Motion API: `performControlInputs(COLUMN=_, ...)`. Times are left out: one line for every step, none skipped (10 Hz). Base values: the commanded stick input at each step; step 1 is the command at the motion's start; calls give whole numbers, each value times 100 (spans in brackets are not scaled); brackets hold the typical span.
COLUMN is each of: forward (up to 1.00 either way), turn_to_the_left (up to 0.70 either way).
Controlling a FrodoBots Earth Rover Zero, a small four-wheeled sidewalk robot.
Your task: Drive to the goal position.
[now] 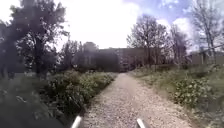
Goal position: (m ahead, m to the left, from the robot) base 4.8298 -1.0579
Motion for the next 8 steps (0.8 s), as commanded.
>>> performControlInputs(forward=60, turn_to_the_left=0)
performControlInputs(forward=60, turn_to_the_left=-8)
performControlInputs(forward=60, turn_to_the_left=-23)
performControlInputs(forward=60, turn_to_the_left=-11)
performControlInputs(forward=60, turn_to_the_left=0)
performControlInputs(forward=60, turn_to_the_left=0)
performControlInputs(forward=60, turn_to_the_left=0)
performControlInputs(forward=60, turn_to_the_left=0)
